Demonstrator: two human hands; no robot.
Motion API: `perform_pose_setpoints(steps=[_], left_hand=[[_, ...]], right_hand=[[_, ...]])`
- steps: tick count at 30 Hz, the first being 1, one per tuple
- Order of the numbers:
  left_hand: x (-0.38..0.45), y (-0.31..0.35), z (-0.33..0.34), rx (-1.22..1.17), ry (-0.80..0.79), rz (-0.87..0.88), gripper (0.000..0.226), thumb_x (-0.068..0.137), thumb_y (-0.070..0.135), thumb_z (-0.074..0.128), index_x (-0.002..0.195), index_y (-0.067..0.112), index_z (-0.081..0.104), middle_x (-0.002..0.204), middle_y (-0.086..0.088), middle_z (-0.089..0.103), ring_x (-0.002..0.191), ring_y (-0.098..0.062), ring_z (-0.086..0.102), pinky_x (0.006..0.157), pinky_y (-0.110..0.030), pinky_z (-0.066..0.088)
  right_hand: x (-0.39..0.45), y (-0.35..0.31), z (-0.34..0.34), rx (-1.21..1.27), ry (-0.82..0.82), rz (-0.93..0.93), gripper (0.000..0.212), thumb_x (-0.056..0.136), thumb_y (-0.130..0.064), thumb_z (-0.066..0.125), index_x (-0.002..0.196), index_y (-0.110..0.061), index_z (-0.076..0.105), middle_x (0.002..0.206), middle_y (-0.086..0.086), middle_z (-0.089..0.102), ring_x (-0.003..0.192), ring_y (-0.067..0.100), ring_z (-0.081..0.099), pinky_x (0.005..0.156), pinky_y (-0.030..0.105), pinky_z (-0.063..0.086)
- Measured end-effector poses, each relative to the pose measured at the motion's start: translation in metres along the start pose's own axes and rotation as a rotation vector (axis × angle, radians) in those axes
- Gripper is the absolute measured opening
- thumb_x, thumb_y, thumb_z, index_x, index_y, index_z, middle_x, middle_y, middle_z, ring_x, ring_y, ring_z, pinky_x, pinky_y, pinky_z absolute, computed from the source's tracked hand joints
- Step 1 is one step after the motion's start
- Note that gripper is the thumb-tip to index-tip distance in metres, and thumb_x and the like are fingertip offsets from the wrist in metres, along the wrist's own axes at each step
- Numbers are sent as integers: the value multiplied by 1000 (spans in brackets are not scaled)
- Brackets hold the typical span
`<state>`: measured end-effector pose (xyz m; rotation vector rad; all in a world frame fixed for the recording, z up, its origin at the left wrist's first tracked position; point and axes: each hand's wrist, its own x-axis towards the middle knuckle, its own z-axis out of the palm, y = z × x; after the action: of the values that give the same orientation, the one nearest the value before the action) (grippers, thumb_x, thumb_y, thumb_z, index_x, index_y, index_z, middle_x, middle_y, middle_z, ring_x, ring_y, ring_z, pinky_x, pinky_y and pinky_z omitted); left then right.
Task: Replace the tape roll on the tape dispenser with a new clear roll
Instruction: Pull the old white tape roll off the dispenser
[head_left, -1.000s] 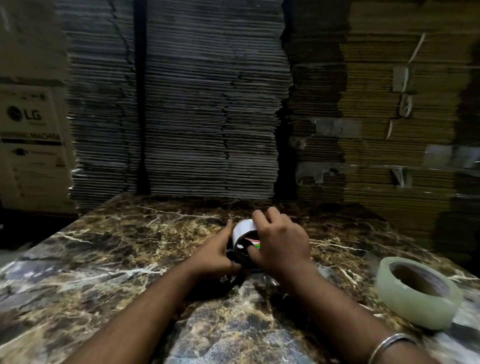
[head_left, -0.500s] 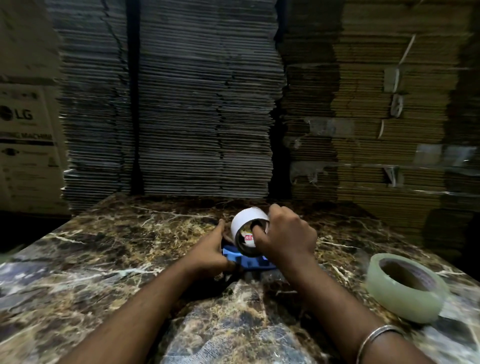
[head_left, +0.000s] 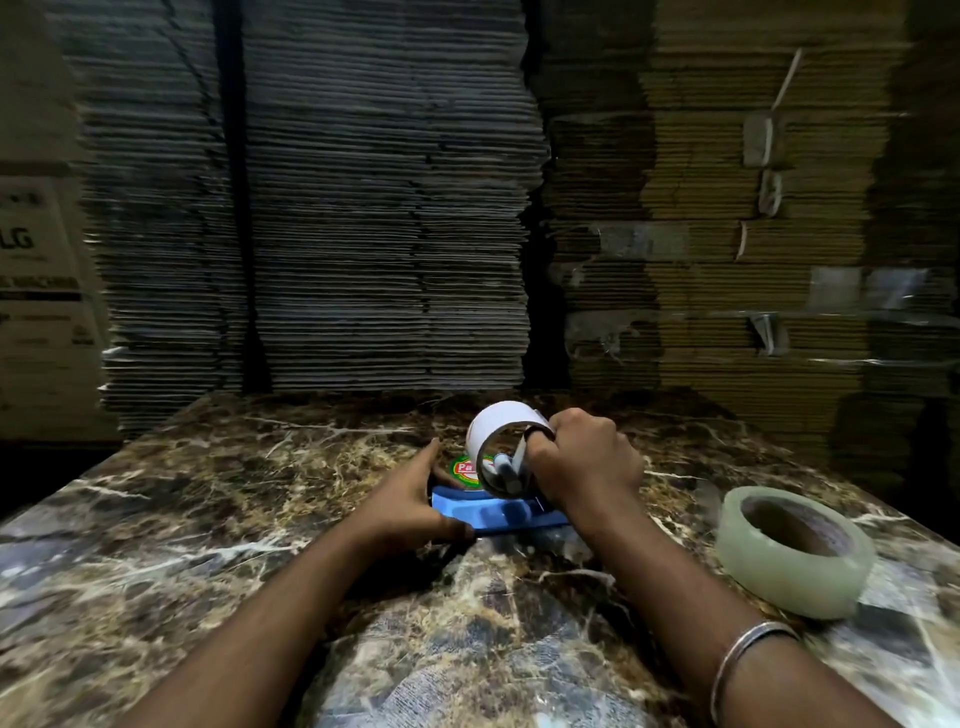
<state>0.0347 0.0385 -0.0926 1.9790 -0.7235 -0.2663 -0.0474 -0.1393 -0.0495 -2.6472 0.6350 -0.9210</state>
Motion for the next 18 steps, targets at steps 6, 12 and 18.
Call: perform_pose_setpoints(steps=[6,12,18], left_hand=[[1,-3,0,-56,20,-11,135,47,14,84,154,15,1,112,-4,67,105,-23,66,91,-44,55],[0,-4,-2,-10,13,9,132,50,18,85,155,20,6,111,0,67,107,-18,65,92,-39,55],[-2,1,-4,54,-2,43,116,59,15,87,153,22,19,110,1,66,105,-16,64,90,-33,55]], right_hand=[[2,4,5,13,-28,39,36,83,-40,46,96,-13,66,99,15,70,94,37,65,68,35,41],[0,7,10,147,-69,145,32,84,-38,45,91,-14,64,91,11,68,86,34,62,74,37,47],[1,7,13,233,-86,212,29,84,-37,44,88,-16,63,81,4,59,79,29,57,73,37,48]])
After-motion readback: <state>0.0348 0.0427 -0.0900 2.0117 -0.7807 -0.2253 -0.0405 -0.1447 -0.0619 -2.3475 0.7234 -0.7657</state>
